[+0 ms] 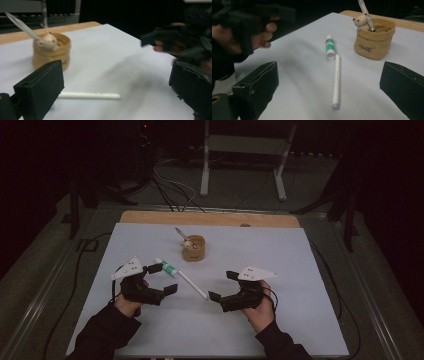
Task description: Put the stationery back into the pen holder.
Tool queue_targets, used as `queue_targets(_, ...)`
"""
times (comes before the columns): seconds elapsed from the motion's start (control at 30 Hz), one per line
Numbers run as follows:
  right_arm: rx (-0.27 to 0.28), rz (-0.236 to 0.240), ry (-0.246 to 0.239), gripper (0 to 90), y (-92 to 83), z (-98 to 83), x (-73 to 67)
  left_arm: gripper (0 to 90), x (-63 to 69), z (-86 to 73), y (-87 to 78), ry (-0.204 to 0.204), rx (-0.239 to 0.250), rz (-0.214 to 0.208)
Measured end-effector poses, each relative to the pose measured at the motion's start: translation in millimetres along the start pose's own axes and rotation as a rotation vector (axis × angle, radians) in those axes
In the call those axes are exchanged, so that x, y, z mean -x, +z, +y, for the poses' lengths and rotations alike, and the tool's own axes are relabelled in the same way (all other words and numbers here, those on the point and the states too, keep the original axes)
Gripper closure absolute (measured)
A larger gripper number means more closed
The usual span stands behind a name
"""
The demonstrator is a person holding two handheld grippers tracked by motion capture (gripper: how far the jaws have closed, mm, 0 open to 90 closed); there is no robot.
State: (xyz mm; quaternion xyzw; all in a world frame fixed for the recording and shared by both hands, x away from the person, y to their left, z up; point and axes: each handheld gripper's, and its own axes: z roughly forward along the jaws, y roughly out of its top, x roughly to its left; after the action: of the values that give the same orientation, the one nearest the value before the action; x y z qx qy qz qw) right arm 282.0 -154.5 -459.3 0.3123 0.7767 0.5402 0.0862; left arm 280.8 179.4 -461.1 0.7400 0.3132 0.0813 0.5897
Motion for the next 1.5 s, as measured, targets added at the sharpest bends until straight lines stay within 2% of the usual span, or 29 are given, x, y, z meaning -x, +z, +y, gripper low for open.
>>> queue_targets(0.13,0.003,-0.011,-0.008,1.8,3.6,4.1,0.6,0.4,9.3,-10.6,-2.2,0.024,-0.001,-0.009)
queue_targets(0.17,-0.001,-0.030,-0.018,1.8,6.3,7.0,0.7,0.4,13.0,-15.6,-2.6,0.035,-0.004,-0.009)
queue_targets(0.3,-0.006,-0.029,-0.025,1.8,10.8,12.2,1.7,0.4,17.2,-24.0,-3.3,0.032,0.001,-0.012)
queue_targets(0.5,-0.016,-0.033,-0.034,1.8,20.3,19.5,2.8,0.4,23.7,-32.9,-5.6,0.064,-0.013,-0.010)
queue_targets(0.6,-0.022,-0.037,-0.036,1.8,26.6,22.0,3.6,0.4,25.5,-35.8,-8.0,0.063,-0.012,-0.011)
queue_targets(0.83,-0.004,-0.031,-0.028,1.8,36.8,24.2,8.1,0.4,31.0,-44.1,-14.7,0.075,-0.018,-0.003)
queue_targets(1.03,-0.035,0.008,-0.035,1.8,46.6,28.9,10.6,0.4,34.0,-49.4,-18.9,0.079,-0.021,0.003)
queue_targets(1.13,-0.055,0.027,-0.032,1.8,54.6,30.3,8.8,0.4,35.0,-51.7,-20.2,0.084,-0.018,0.007)
queue_targets(1.2,-0.091,0.026,-0.030,1.8,61.2,31.2,6.1,0.4,34.9,-53.2,-21.2,0.086,-0.011,0.012)
queue_targets(1.27,-0.104,0.010,-0.024,1.8,67.7,32.6,3.0,0.4,34.9,-54.2,-21.7,0.089,-0.014,0.016)
queue_targets(1.37,-0.115,0.029,-0.007,1.8,76.0,34.8,1.3,0.4,35.2,-55.2,-22.2,0.093,-0.008,0.017)
queue_targets(1.43,-0.117,0.025,-0.030,1.9,90.4,37.7,-2.5,0.4,35.8,-55.6,-23.4,0.101,-0.002,0.023)
queue_targets(1.5,-0.120,0.019,-0.040,6.7,99.1,39.2,-3.9,0.4,35.7,-56.1,-24.0,0.104,0.004,0.024)
